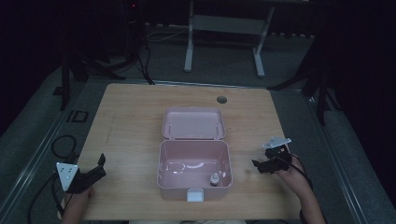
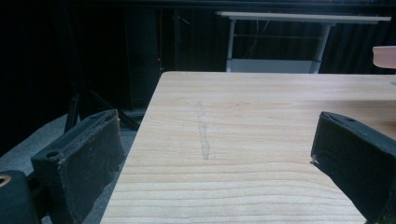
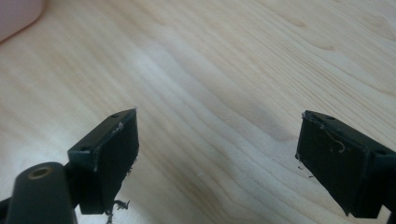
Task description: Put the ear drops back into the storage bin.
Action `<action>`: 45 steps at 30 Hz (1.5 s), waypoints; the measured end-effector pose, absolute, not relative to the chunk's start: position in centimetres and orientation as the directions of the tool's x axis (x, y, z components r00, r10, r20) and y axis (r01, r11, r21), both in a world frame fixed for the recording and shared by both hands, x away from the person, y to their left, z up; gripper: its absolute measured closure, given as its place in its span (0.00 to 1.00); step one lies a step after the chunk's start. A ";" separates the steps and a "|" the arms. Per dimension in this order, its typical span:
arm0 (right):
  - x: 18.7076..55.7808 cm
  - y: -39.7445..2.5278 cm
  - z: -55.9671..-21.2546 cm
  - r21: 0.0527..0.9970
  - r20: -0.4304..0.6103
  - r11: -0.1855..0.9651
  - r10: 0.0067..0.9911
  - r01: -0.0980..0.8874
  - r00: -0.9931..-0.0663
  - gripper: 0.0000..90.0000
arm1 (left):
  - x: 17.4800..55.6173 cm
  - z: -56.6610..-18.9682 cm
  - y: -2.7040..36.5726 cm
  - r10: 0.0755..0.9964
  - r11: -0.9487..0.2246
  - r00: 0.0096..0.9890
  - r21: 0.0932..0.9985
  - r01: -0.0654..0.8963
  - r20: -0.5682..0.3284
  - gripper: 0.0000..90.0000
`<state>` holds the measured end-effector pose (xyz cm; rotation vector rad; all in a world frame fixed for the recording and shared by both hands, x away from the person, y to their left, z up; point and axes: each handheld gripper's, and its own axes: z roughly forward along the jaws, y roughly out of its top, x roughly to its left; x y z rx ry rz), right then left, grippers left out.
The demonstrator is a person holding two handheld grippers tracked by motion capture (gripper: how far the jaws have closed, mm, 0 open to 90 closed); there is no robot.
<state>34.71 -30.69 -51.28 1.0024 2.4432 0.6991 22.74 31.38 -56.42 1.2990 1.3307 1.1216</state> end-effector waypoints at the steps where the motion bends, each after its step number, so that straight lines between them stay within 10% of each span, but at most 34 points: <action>1: 34.6 -30.9 -51.5 0.606 -0.196 0.600 0.749 0.522 -0.633 0.14 | 22.7 -56.4 31.4 1.000 0.022 -0.006 0.989 0.148 -0.022 0.03; 20: 33.0 -33.8 -53.6 0.815 -0.128 0.290 0.935 0.502 -0.332 0.13 | 22.7 -56.4 31.4 1.000 0.020 -0.007 0.989 0.147 -0.019 0.03; 45: 31.7 -35.1 -54.8 0.908 -0.006 0.134 0.952 0.398 -0.307 0.13 | 22.8 -56.4 31.3 1.000 0.017 -0.006 0.989 0.149 -0.017 0.03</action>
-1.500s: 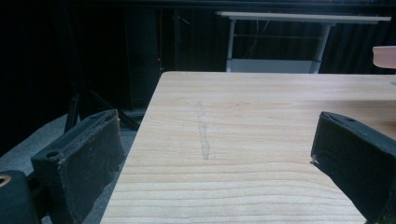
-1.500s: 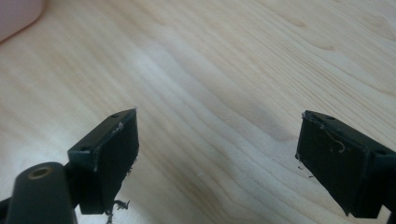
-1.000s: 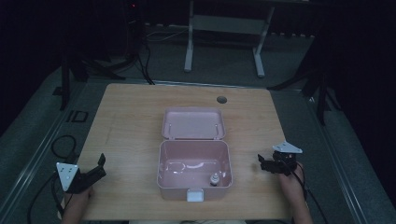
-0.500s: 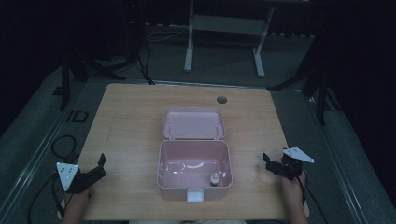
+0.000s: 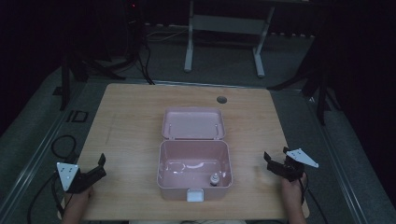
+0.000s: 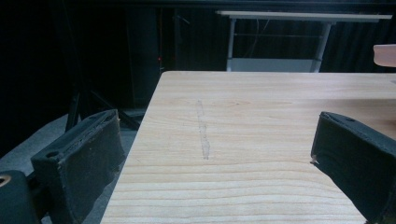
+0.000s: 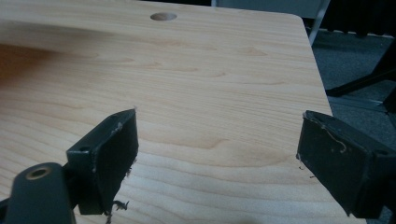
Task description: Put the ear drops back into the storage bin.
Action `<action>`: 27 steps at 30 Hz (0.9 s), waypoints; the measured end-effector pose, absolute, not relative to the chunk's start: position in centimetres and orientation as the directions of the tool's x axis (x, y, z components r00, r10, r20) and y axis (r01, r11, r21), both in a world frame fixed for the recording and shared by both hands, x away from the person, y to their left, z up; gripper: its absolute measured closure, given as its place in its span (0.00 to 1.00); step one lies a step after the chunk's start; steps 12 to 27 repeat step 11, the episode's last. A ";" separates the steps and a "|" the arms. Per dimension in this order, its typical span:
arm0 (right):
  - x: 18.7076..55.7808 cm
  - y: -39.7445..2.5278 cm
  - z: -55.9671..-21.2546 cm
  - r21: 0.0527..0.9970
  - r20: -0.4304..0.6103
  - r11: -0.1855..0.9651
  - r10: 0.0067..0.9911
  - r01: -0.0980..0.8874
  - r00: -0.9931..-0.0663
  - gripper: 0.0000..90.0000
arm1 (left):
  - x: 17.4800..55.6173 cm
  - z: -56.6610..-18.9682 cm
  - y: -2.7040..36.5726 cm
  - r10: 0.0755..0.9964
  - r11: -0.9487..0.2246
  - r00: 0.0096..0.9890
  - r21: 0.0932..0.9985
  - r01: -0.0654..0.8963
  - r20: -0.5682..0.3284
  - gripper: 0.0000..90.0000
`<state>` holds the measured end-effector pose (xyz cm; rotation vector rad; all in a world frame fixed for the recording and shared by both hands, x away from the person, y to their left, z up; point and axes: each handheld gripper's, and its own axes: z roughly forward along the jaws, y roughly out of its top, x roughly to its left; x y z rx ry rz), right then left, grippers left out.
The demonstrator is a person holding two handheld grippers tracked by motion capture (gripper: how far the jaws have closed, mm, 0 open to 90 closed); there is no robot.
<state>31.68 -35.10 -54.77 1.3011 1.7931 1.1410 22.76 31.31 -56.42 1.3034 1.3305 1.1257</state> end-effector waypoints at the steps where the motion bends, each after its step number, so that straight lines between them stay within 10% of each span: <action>1: 31.7 -35.2 -54.8 0.908 0.004 0.127 0.950 0.400 -0.313 0.13 | 22.8 -56.4 31.3 1.000 0.017 -0.007 0.989 0.149 -0.016 0.03; 27: 32.0 -35.1 -55.1 0.890 0.013 0.143 0.942 0.432 -0.337 0.14 | 22.7 -56.4 31.3 1.000 0.018 -0.007 0.989 0.147 -0.017 0.03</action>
